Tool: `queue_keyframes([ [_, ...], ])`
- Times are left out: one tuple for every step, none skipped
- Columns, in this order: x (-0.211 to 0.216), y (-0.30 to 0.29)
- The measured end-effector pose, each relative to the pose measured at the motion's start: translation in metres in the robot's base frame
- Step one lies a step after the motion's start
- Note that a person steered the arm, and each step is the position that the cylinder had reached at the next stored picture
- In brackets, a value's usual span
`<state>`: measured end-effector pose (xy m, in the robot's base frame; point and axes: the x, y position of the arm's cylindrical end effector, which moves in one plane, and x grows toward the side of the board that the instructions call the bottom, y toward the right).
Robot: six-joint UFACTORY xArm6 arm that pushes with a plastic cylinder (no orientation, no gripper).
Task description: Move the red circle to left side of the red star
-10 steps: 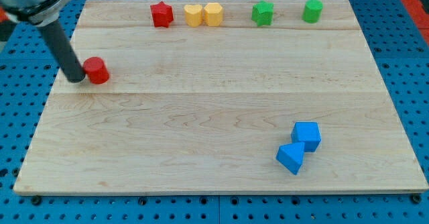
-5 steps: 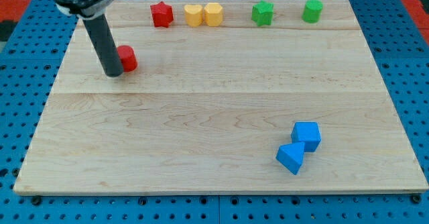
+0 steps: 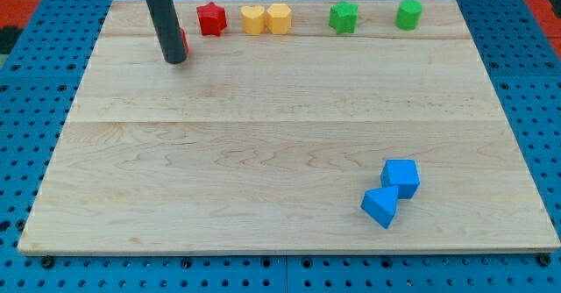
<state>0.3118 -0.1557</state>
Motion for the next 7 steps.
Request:
queue_keyframes([
  [-0.015,0.0],
  [-0.007,-0.045],
  [-0.012,-0.014],
  [-0.019,-0.035],
  [-0.042,-0.054],
  [-0.039,-0.054],
  [-0.011,-0.055],
])
